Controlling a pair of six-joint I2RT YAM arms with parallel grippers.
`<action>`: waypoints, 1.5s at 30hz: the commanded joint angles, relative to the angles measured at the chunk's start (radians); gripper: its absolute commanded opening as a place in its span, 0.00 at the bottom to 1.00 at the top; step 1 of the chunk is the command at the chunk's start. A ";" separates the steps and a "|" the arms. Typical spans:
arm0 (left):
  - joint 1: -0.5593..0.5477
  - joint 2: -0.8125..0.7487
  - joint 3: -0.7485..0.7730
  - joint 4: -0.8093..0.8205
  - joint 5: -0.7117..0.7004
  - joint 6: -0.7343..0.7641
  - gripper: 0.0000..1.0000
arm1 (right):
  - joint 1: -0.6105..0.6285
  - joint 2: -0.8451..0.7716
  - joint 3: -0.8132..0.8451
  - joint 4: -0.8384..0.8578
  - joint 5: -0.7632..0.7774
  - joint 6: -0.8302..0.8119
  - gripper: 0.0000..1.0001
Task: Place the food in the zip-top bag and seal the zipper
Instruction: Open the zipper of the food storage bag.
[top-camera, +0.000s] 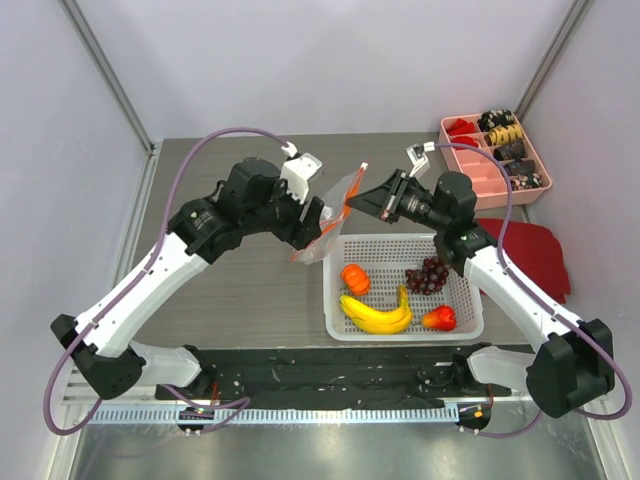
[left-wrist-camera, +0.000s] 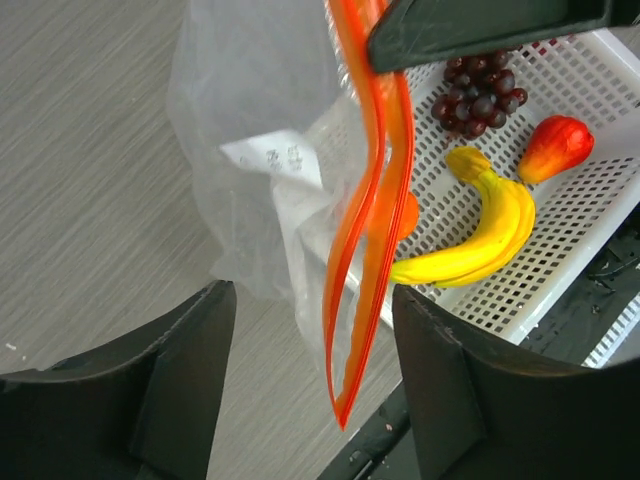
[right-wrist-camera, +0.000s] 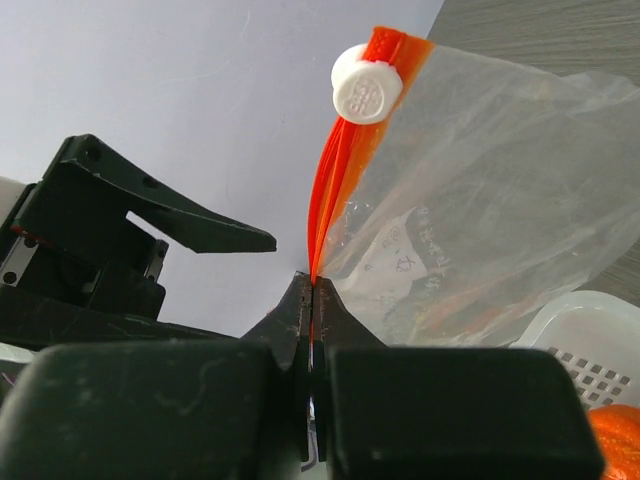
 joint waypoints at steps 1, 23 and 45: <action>-0.011 0.020 0.047 0.077 0.031 0.048 0.63 | 0.013 -0.017 0.024 0.018 0.003 -0.039 0.01; -0.053 0.087 0.008 0.115 -0.162 0.109 0.42 | 0.088 0.038 0.073 0.047 0.010 -0.035 0.01; 0.363 -0.023 0.017 -0.308 0.138 0.047 0.00 | 0.114 0.189 0.213 -0.408 0.087 -0.588 0.01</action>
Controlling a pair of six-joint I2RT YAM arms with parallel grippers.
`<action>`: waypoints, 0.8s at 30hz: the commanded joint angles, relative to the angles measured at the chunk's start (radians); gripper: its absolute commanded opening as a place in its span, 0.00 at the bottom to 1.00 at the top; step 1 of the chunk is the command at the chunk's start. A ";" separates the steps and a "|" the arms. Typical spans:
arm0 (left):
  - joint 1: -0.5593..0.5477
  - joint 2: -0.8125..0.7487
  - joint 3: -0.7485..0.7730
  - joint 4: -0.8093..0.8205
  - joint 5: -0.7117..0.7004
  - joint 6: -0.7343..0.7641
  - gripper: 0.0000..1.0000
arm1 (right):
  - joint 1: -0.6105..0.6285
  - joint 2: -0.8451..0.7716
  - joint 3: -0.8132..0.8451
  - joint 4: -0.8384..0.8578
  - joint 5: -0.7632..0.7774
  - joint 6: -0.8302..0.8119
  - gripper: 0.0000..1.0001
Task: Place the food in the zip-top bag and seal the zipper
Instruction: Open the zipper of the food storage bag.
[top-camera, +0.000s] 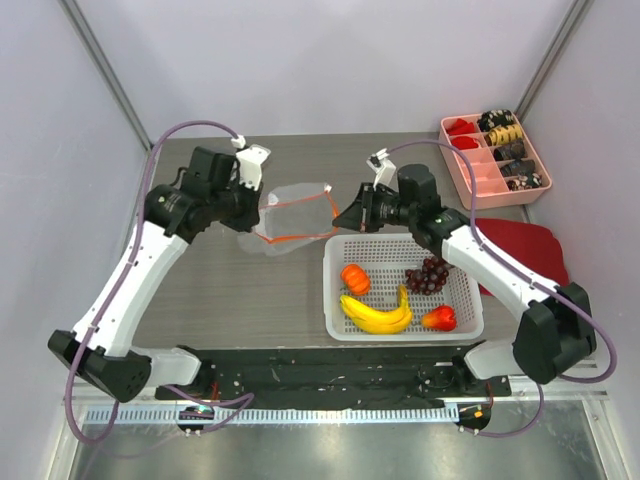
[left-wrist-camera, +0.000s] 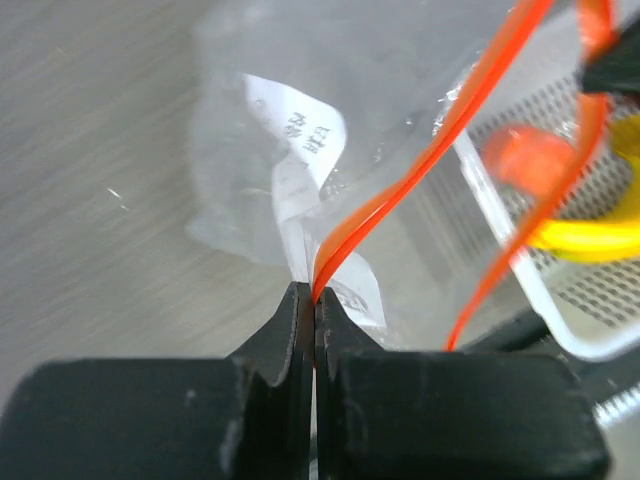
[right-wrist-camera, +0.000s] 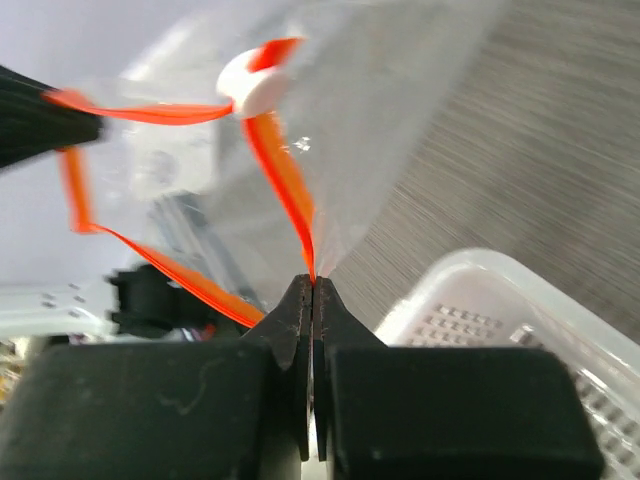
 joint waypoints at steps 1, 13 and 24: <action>0.080 -0.053 -0.025 -0.099 0.175 -0.041 0.00 | 0.005 0.021 0.072 -0.100 0.030 -0.231 0.01; 0.084 -0.212 -0.312 0.116 0.216 -0.119 0.42 | 0.199 0.159 0.288 -0.309 0.049 -0.423 0.01; 0.077 -0.140 -0.280 0.190 0.161 -0.056 0.45 | 0.214 0.139 0.288 -0.318 0.010 -0.486 0.01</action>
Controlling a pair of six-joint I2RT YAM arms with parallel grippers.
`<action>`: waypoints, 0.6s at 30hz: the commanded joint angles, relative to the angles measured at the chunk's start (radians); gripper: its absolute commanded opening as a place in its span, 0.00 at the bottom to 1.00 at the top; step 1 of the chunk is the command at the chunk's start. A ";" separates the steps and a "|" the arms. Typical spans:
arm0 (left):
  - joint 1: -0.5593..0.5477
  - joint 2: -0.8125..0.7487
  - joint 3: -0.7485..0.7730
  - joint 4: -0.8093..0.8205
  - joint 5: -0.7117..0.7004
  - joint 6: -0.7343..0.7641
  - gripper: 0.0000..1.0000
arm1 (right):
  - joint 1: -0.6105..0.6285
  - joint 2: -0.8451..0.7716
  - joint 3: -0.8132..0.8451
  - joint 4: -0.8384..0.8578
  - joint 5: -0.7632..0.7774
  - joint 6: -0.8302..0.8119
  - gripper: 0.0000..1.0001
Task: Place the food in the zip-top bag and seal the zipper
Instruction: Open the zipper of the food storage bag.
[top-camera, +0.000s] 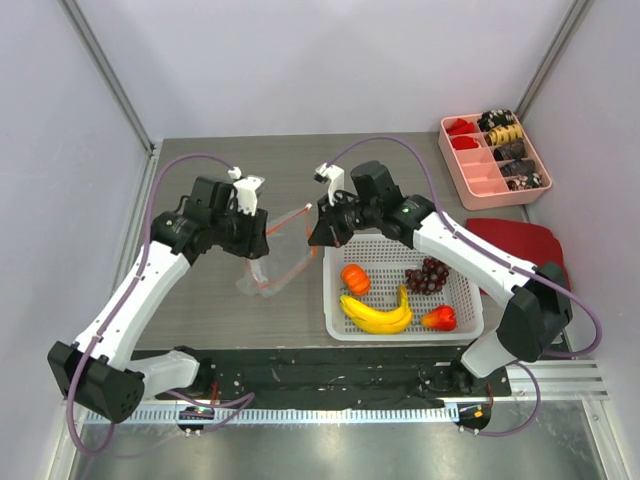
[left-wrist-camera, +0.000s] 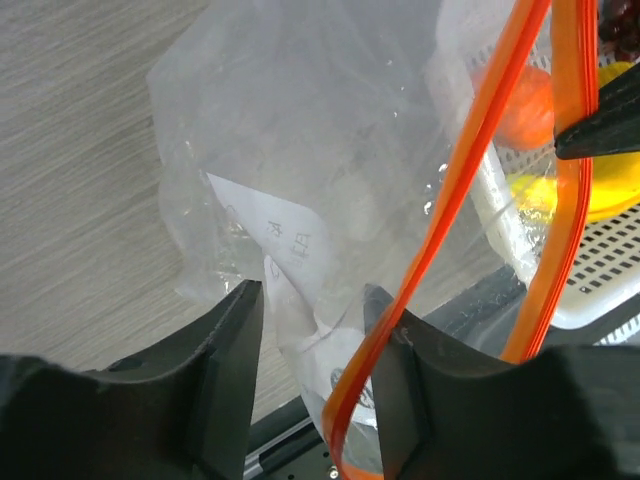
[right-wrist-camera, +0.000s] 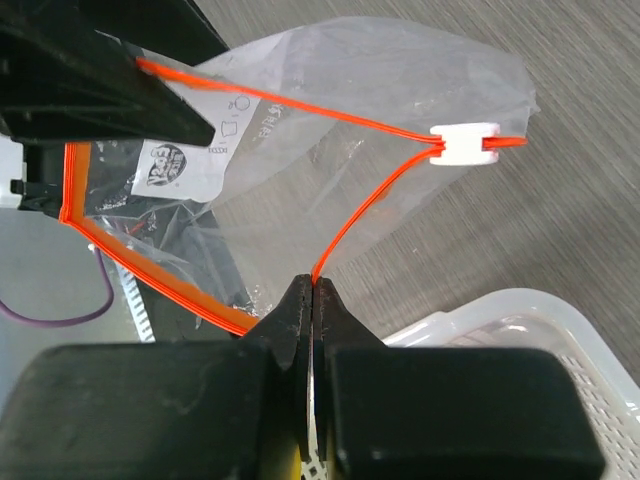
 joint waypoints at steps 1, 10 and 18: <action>-0.008 -0.003 0.069 0.057 -0.028 0.056 0.42 | -0.003 -0.027 0.026 0.002 -0.015 -0.067 0.01; -0.012 -0.044 0.136 -0.055 -0.033 0.075 0.39 | -0.003 -0.029 0.009 -0.066 -0.023 -0.186 0.01; -0.012 -0.023 0.127 -0.076 -0.032 0.104 0.33 | 0.000 -0.057 0.010 -0.008 -0.067 -0.113 0.01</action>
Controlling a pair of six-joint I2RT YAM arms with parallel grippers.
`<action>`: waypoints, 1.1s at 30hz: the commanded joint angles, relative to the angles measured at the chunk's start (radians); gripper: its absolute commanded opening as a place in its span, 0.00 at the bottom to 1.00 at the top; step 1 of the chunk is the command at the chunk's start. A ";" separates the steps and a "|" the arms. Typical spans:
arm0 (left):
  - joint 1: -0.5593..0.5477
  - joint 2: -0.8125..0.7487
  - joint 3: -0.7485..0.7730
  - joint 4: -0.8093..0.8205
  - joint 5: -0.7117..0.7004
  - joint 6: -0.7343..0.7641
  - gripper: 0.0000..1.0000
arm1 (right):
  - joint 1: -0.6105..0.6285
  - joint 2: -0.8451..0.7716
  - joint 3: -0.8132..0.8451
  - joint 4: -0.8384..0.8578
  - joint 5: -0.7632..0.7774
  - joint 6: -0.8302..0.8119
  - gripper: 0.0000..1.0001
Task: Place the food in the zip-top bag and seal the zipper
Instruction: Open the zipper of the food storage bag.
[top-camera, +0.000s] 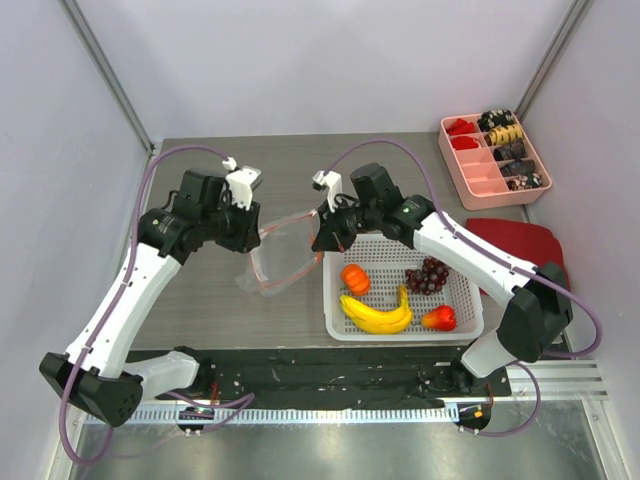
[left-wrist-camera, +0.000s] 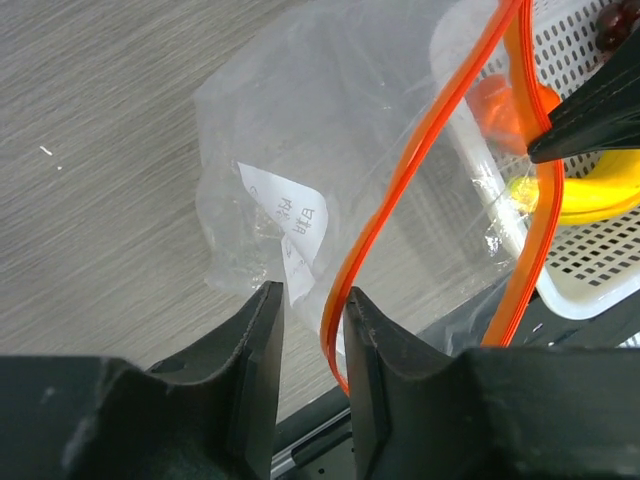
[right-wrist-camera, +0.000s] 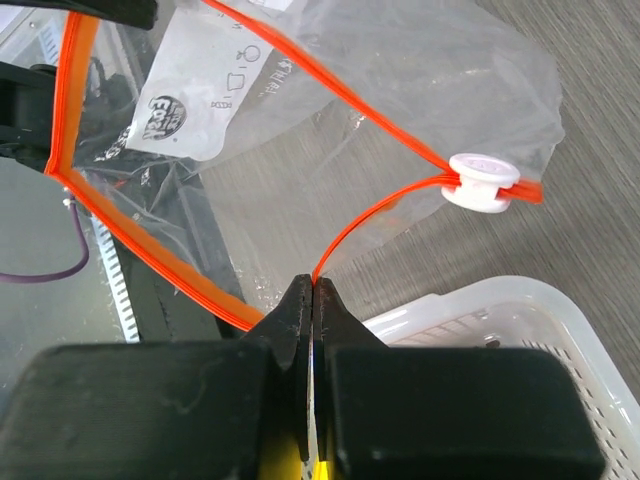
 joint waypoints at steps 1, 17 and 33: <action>-0.003 -0.004 0.014 -0.012 0.007 0.033 0.16 | 0.003 -0.058 0.011 0.072 -0.025 0.014 0.01; 0.023 -0.108 -0.002 -0.120 -0.061 -0.044 0.00 | -0.003 0.034 0.112 -0.132 0.061 -0.319 0.43; 0.020 0.007 -0.012 -0.057 -0.001 -0.078 0.00 | -0.072 -0.281 -0.135 -0.601 0.268 -0.483 0.89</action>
